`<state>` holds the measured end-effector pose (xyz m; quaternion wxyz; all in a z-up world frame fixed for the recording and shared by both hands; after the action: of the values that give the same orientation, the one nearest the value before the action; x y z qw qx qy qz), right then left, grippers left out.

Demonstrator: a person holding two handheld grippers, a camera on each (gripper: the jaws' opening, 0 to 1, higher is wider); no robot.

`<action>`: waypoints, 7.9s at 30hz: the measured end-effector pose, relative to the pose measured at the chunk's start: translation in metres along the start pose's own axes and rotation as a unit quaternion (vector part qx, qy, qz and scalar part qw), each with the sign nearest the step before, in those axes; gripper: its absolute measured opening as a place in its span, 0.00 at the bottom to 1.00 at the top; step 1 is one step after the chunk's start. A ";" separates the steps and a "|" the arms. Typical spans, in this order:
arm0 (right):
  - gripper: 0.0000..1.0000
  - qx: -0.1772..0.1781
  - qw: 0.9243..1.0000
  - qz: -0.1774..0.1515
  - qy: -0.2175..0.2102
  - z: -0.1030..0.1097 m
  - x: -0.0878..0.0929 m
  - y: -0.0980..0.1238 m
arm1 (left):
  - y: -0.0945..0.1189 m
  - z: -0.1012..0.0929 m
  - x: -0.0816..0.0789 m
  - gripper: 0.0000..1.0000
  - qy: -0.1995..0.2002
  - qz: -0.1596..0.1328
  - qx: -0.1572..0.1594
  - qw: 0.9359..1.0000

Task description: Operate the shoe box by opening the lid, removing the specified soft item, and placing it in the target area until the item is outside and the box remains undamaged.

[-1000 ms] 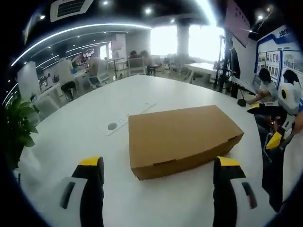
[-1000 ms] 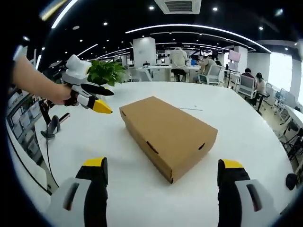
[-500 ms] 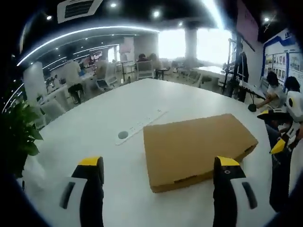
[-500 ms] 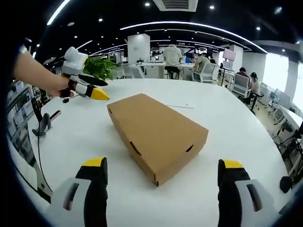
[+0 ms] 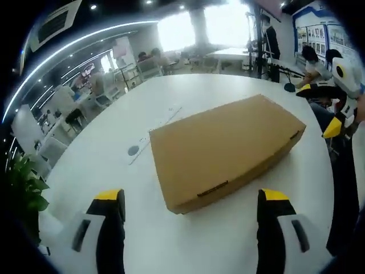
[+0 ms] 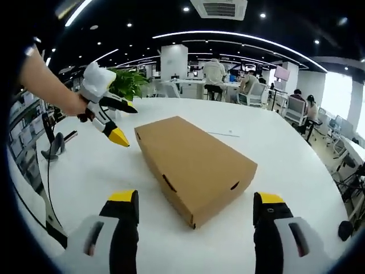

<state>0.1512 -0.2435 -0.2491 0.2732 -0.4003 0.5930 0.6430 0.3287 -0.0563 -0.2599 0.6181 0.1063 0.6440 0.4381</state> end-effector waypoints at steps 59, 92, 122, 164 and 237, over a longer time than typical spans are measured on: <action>0.98 0.041 0.997 0.058 -0.034 0.004 0.011 -0.053 | -0.021 -0.006 0.013 0.87 0.053 -0.027 0.018 0.998; 0.87 0.079 0.989 0.124 -0.016 -0.003 0.030 -0.076 | -0.040 -0.016 0.020 0.73 0.073 0.016 0.021 0.997; 0.79 0.054 0.993 0.100 0.008 -0.014 0.029 -0.080 | -0.033 -0.027 0.030 0.73 0.127 0.012 -0.021 0.992; 0.81 0.001 0.994 0.099 0.037 -0.015 0.030 -0.078 | -0.008 -0.055 0.045 0.70 0.213 -0.040 -0.068 0.974; 0.55 -0.066 0.985 0.129 0.096 -0.023 0.047 -0.041 | 0.025 -0.118 0.069 0.63 0.308 -0.030 -0.152 0.939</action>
<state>0.1645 -0.2662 -0.3101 0.1021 -0.3975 0.6194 0.6693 0.1986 -0.0459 -0.3087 0.4113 -0.1480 0.7316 0.5231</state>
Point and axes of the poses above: the point that each gripper's makers call its tool centre point, and the gripper's own axes: y roughly backward along the fingers, z roughly to its left, x roughly out of its underside, the point moved 1 cm from there along y, roughly backward along the fingers
